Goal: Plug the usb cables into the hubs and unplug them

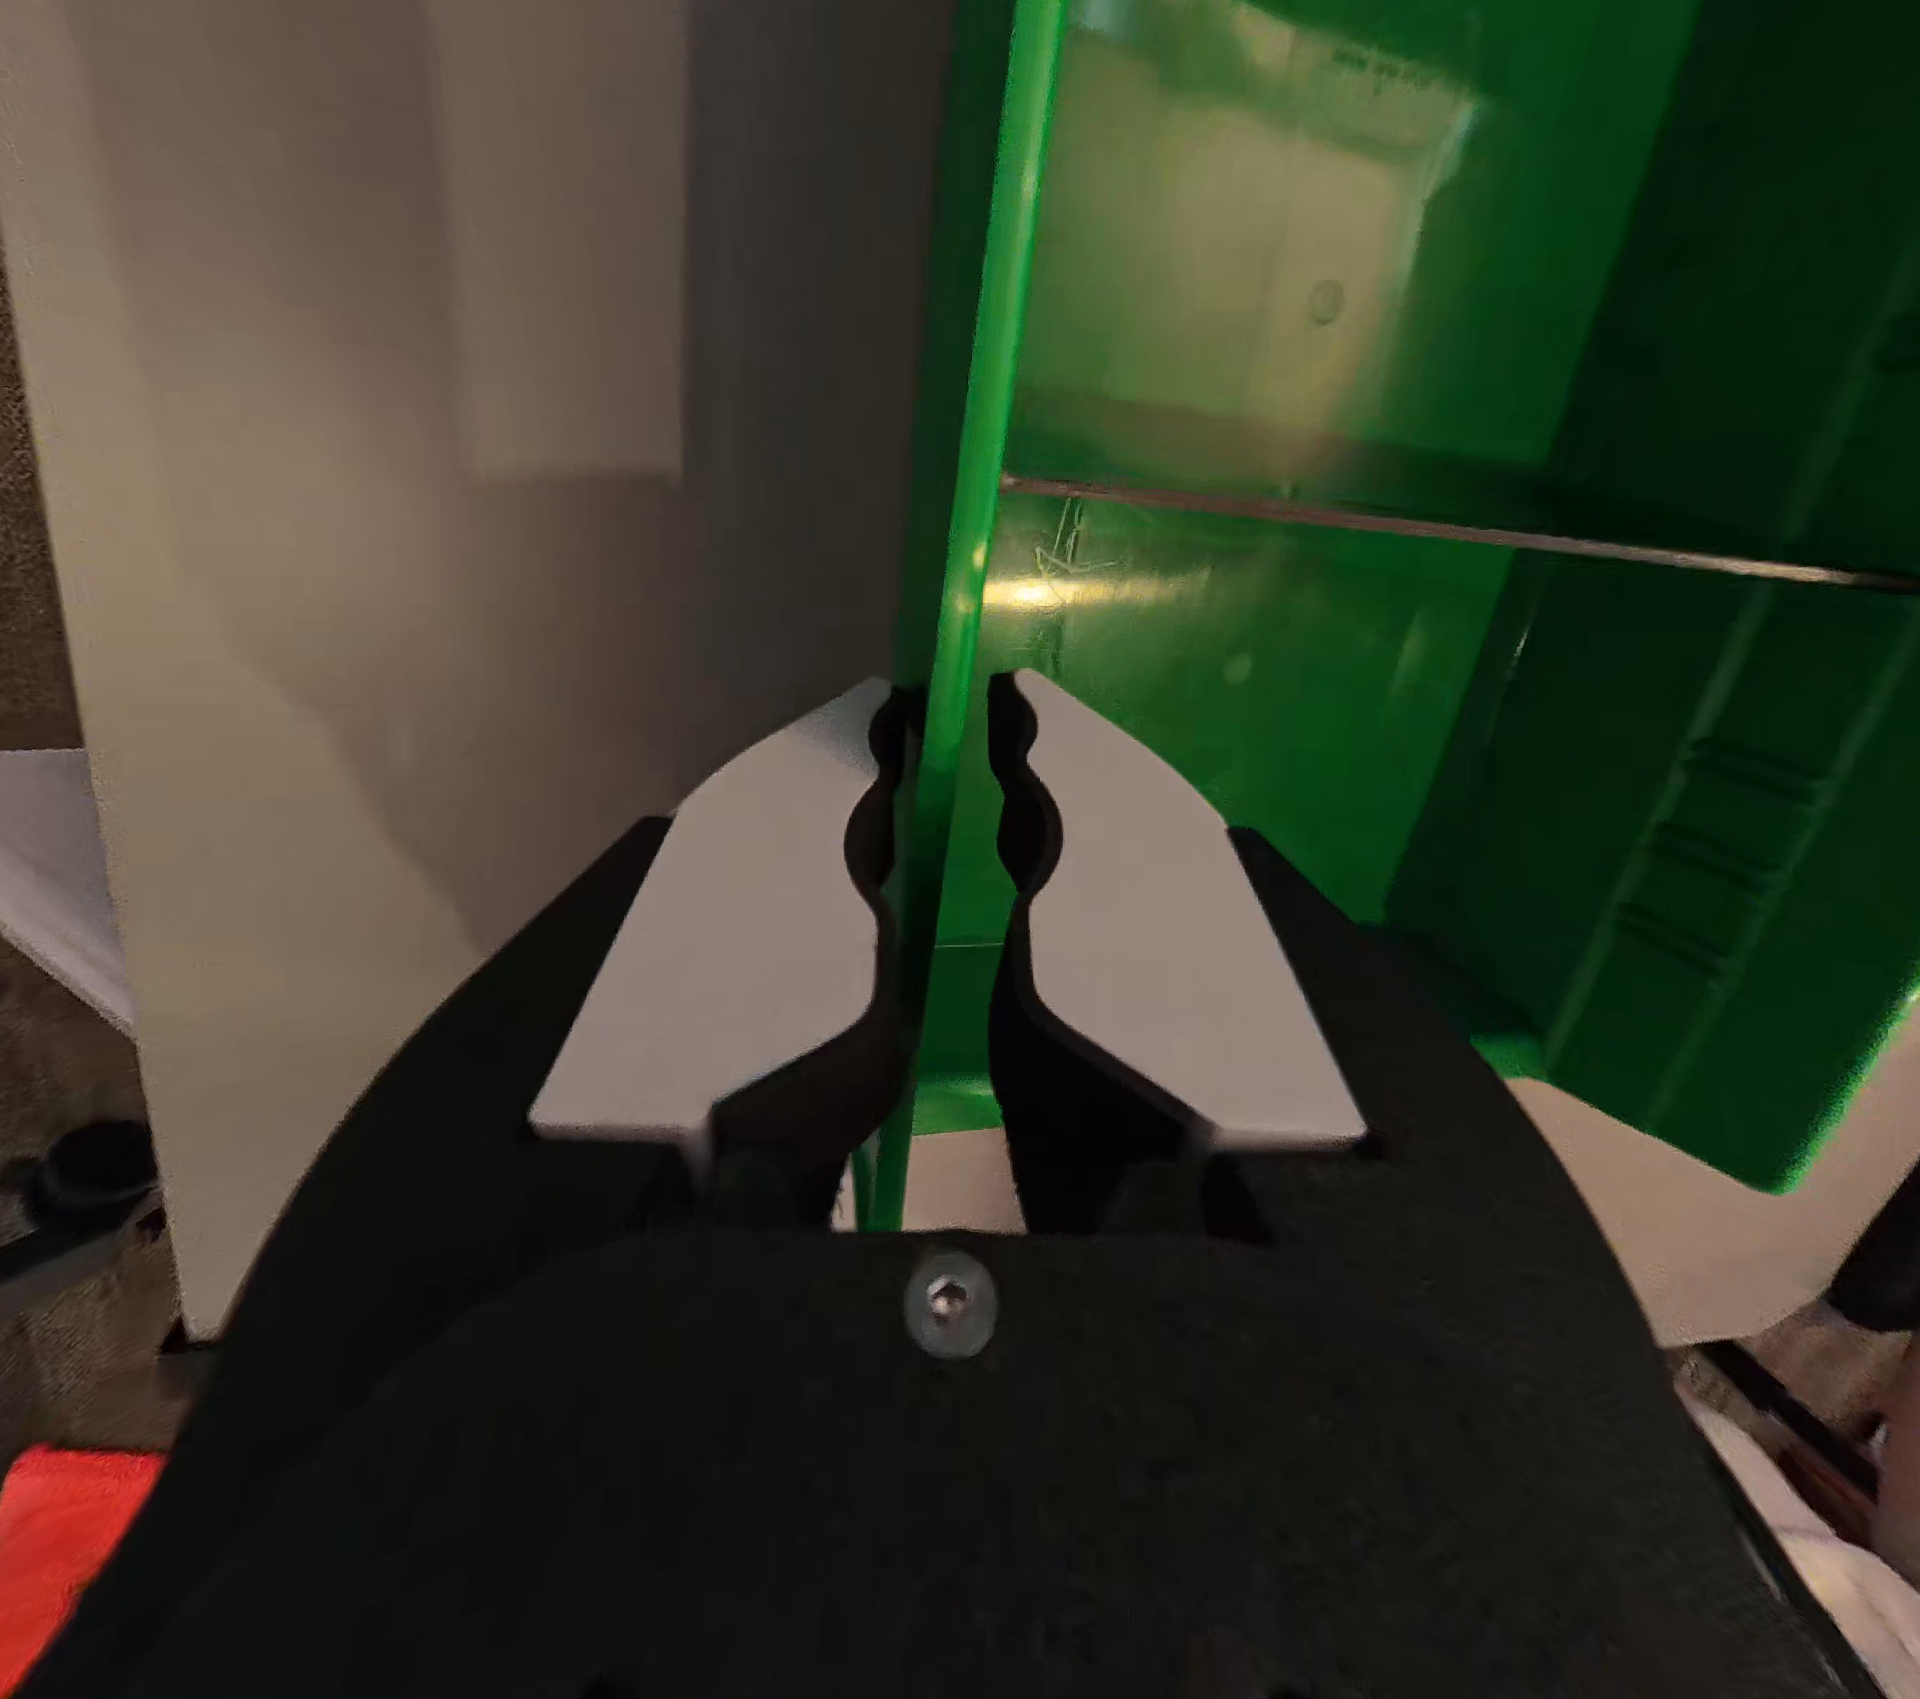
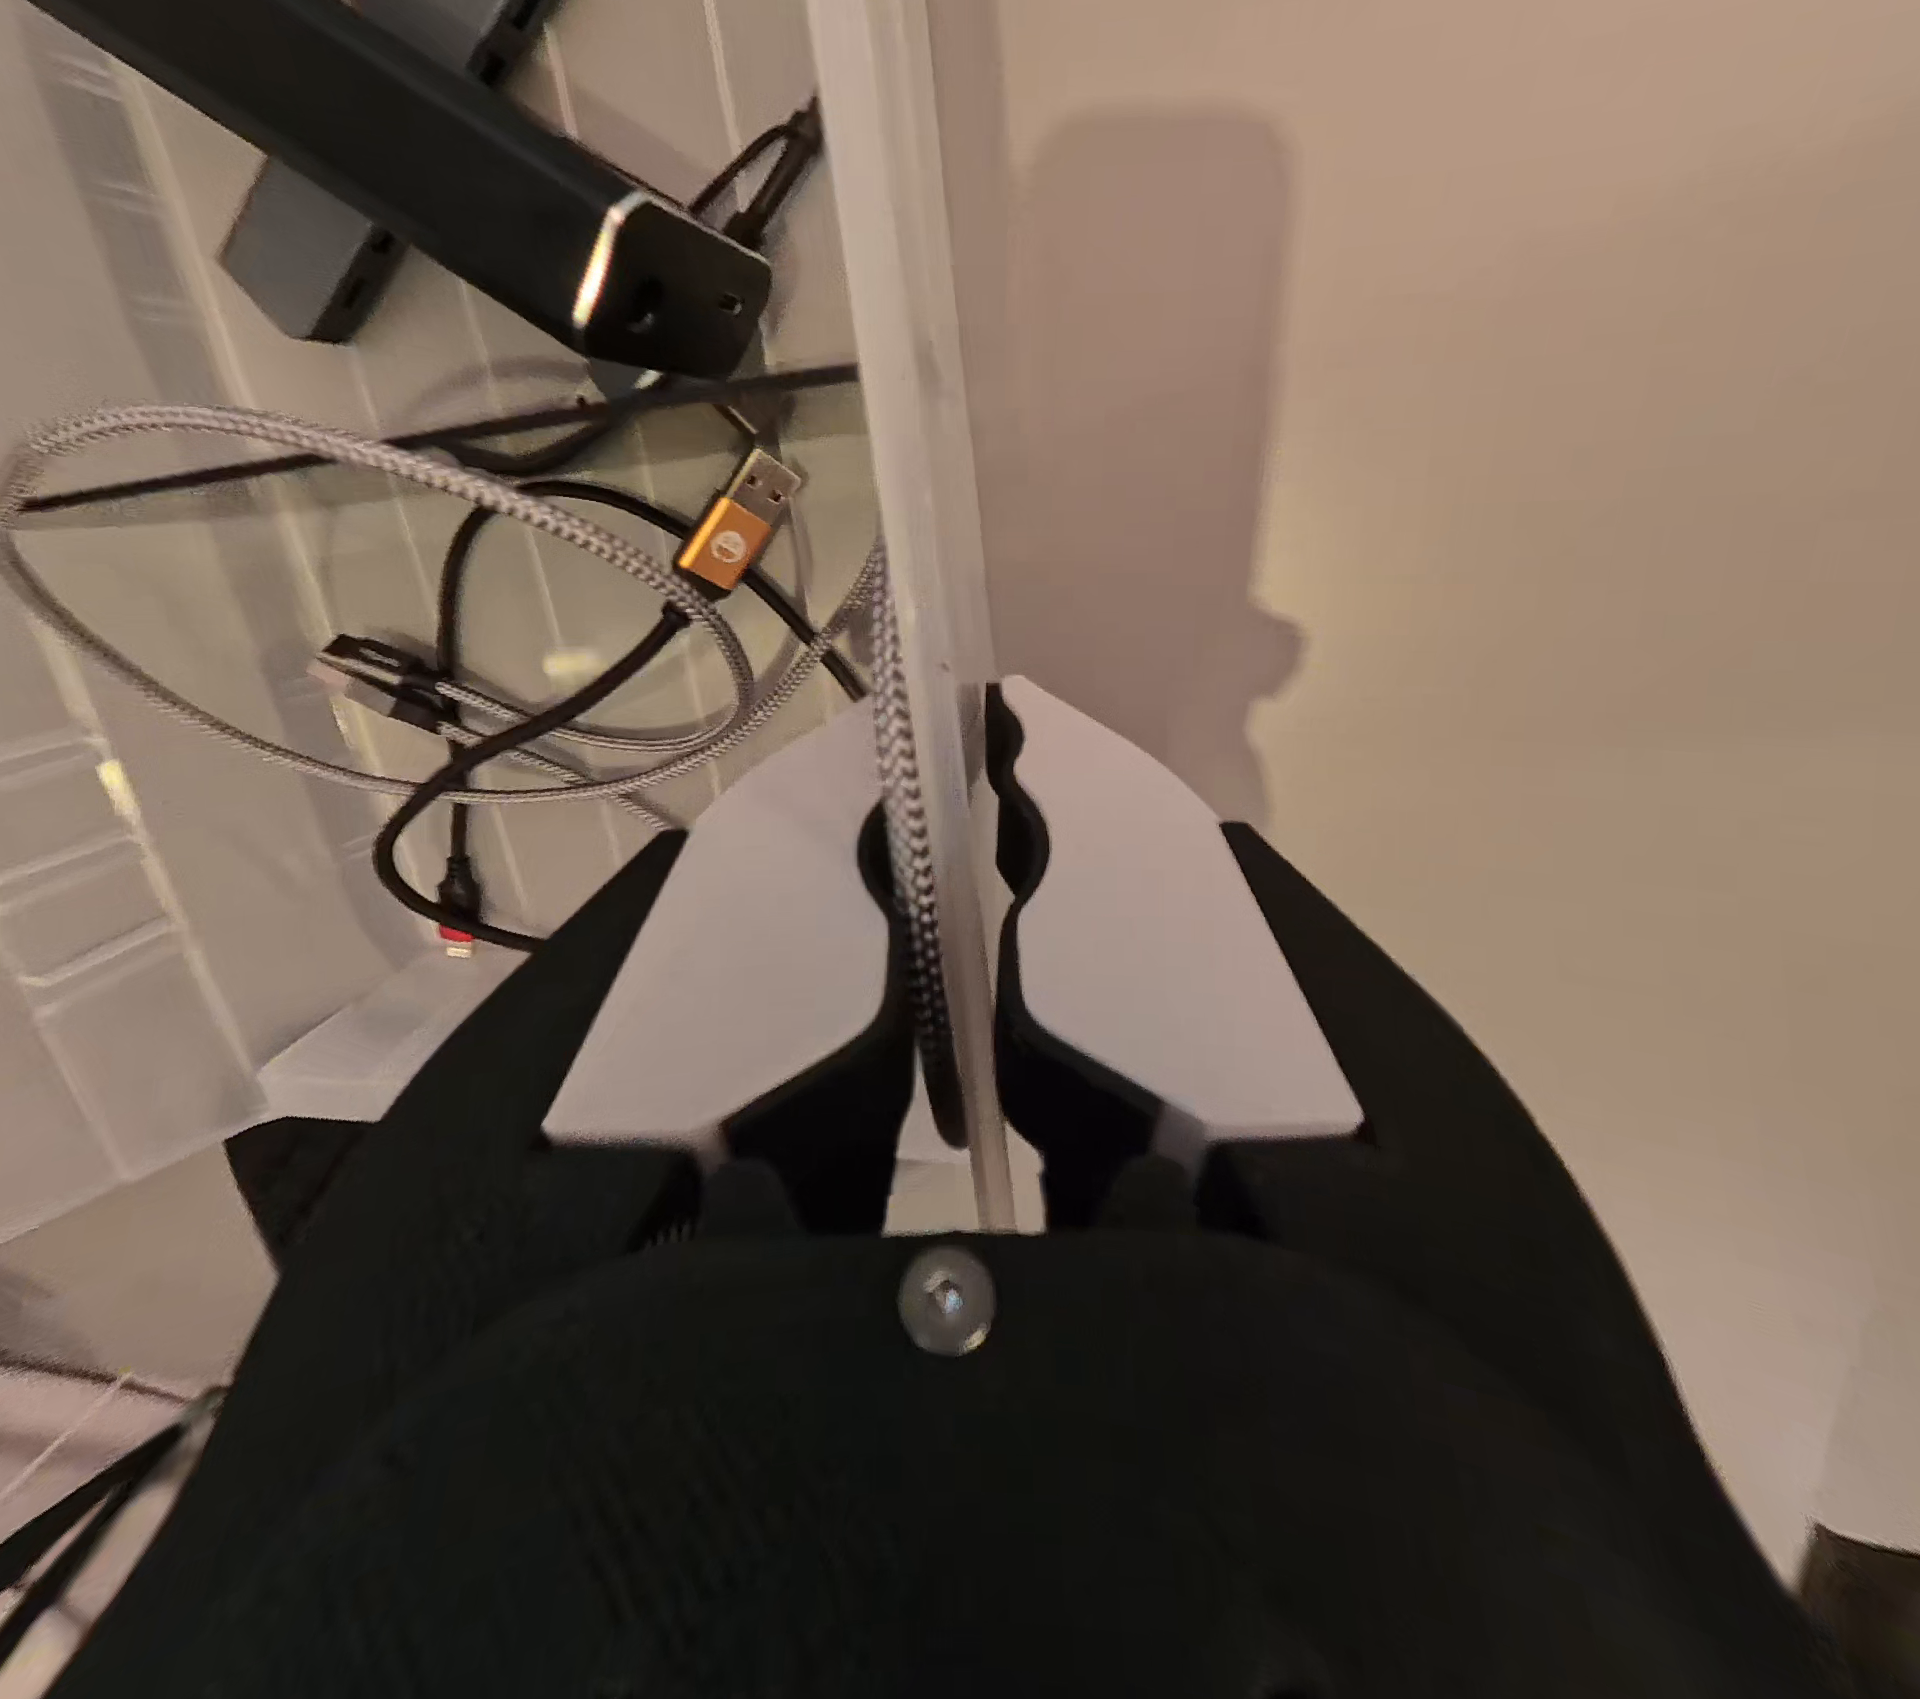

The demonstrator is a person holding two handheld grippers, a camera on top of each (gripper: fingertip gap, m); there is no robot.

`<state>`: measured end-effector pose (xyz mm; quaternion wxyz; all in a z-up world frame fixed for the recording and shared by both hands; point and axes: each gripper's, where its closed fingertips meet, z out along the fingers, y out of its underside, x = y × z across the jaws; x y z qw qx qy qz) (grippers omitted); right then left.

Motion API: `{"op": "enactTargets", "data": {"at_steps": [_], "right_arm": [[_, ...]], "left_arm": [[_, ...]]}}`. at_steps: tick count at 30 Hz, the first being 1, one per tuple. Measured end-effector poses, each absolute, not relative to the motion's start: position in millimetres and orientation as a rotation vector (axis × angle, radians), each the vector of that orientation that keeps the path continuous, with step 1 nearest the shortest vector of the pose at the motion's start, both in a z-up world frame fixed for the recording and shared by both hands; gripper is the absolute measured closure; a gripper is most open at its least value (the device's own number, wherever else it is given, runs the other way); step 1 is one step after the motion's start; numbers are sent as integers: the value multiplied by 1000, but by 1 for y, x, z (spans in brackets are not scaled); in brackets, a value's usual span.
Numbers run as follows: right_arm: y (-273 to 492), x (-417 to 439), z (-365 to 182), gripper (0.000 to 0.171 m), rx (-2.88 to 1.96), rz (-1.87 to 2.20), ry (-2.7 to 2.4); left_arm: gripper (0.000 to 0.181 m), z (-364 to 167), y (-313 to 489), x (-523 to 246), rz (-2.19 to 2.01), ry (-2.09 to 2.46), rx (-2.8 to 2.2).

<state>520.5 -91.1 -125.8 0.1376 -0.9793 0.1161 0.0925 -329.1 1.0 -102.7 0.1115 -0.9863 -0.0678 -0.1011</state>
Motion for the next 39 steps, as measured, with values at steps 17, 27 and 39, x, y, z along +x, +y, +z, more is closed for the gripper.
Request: {"op": "enactTargets", "data": {"at_steps": [17, 27, 39], "right_arm": [[-79, 450, -126, 161, -3088, 148, -149], [-81, 377, -123, 146, -3266, 109, -421], [-78, 346, -121, 135, -3251, -26, -641]], "left_arm": [[172, -119, -13, -197, -249, 533, -3237], [161, -117, -32, -133, -131, 683, -3359], [145, -117, -45, -99, -26, 900, -3332]]}}
